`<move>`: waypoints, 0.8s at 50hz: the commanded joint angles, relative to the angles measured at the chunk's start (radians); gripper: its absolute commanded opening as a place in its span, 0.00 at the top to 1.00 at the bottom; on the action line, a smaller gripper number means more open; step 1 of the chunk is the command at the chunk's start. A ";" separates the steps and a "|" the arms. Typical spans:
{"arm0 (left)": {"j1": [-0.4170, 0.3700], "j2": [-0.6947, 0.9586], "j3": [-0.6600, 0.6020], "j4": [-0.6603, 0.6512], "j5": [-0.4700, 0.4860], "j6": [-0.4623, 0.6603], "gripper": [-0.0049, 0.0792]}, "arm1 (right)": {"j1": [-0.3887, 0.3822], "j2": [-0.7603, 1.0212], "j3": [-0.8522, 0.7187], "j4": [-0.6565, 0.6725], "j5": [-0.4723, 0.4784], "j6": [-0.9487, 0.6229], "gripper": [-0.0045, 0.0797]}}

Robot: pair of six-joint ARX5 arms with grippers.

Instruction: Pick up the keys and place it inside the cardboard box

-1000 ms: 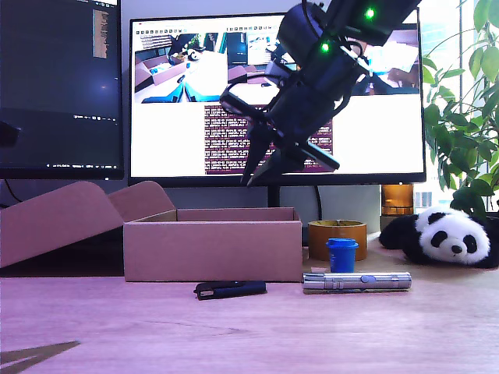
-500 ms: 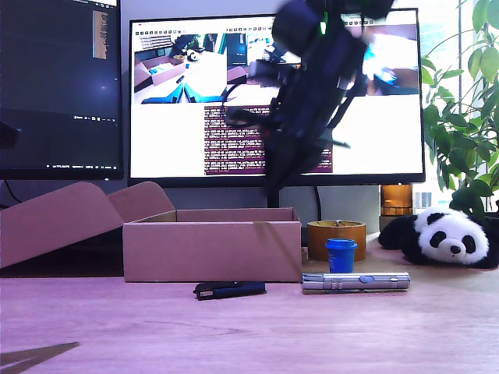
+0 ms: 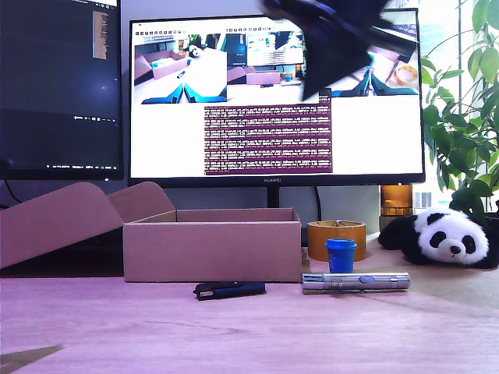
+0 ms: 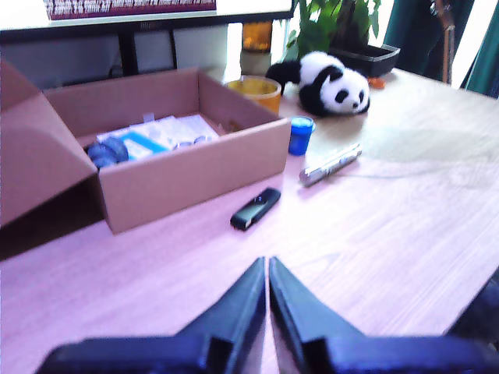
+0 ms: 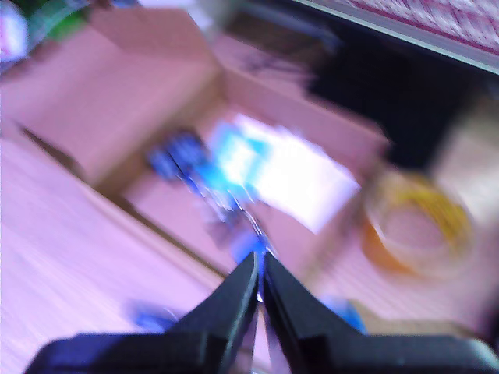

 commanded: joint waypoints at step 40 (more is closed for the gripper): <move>0.208 -0.009 -0.049 0.080 -0.196 -0.034 0.97 | -0.430 -0.840 -0.626 0.143 -0.114 0.022 0.96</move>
